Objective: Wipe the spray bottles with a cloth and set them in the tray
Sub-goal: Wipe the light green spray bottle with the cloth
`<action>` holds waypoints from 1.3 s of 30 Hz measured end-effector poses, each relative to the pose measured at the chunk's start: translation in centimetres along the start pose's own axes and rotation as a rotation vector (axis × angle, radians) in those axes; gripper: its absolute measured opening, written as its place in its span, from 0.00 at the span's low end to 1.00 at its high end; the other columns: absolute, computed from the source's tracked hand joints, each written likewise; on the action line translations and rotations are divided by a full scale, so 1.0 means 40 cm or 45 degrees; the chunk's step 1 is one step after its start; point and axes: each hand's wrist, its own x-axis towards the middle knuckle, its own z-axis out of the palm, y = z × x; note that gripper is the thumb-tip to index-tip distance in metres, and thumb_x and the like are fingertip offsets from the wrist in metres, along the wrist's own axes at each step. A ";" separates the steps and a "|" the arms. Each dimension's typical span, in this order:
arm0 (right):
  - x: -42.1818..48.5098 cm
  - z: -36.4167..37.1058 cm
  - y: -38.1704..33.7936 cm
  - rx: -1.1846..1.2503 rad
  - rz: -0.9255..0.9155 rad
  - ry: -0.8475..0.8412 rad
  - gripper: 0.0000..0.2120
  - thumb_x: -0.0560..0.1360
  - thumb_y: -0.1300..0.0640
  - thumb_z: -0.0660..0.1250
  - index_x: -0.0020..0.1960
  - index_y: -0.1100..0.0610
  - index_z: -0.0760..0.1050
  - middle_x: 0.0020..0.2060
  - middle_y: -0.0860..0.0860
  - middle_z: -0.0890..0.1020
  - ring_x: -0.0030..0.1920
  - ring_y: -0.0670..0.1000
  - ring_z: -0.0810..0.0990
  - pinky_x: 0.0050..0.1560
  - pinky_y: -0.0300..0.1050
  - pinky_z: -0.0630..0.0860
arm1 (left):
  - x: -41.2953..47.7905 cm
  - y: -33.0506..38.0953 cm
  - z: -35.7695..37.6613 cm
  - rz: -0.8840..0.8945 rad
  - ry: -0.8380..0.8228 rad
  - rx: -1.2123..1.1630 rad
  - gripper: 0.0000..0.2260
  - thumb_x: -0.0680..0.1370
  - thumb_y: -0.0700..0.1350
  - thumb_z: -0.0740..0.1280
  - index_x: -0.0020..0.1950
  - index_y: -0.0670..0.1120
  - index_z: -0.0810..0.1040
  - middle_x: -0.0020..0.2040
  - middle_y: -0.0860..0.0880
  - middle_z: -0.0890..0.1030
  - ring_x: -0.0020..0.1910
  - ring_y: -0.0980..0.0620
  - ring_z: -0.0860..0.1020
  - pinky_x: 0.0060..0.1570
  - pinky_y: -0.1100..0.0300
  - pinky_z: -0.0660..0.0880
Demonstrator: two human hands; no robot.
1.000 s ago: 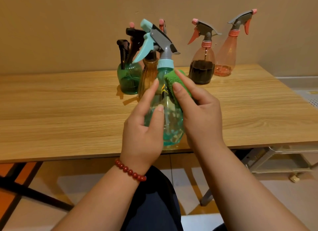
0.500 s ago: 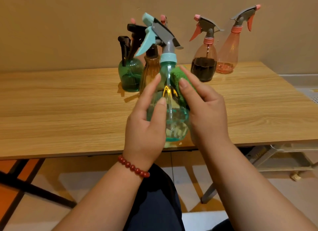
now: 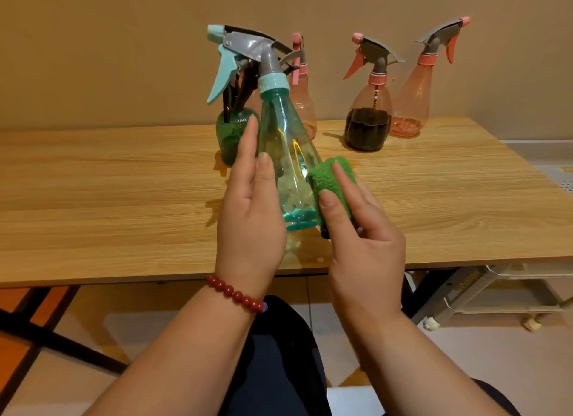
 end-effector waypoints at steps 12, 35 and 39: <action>0.113 0.001 -0.044 0.168 0.118 -0.277 0.15 0.74 0.55 0.67 0.60 0.49 0.79 0.61 0.51 0.80 0.64 0.49 0.77 0.64 0.55 0.74 | -0.018 -0.016 -0.016 0.115 -0.151 -0.261 0.20 0.77 0.43 0.61 0.69 0.57 0.68 0.66 0.59 0.74 0.64 0.62 0.74 0.56 0.67 0.74; 0.007 0.014 -0.003 -0.056 0.018 -0.279 0.15 0.77 0.49 0.64 0.62 0.39 0.75 0.65 0.39 0.75 0.67 0.36 0.69 0.67 0.40 0.70 | 0.016 -0.022 -0.048 0.086 0.028 -0.151 0.20 0.76 0.47 0.62 0.68 0.57 0.70 0.65 0.61 0.75 0.64 0.65 0.73 0.62 0.63 0.73; -0.023 0.025 -0.005 -0.128 0.005 -0.231 0.16 0.74 0.46 0.63 0.61 0.34 0.72 0.65 0.34 0.72 0.67 0.28 0.64 0.63 0.24 0.63 | 0.016 -0.025 -0.050 0.039 0.056 -0.196 0.19 0.77 0.47 0.61 0.68 0.57 0.70 0.65 0.59 0.76 0.64 0.61 0.74 0.63 0.56 0.74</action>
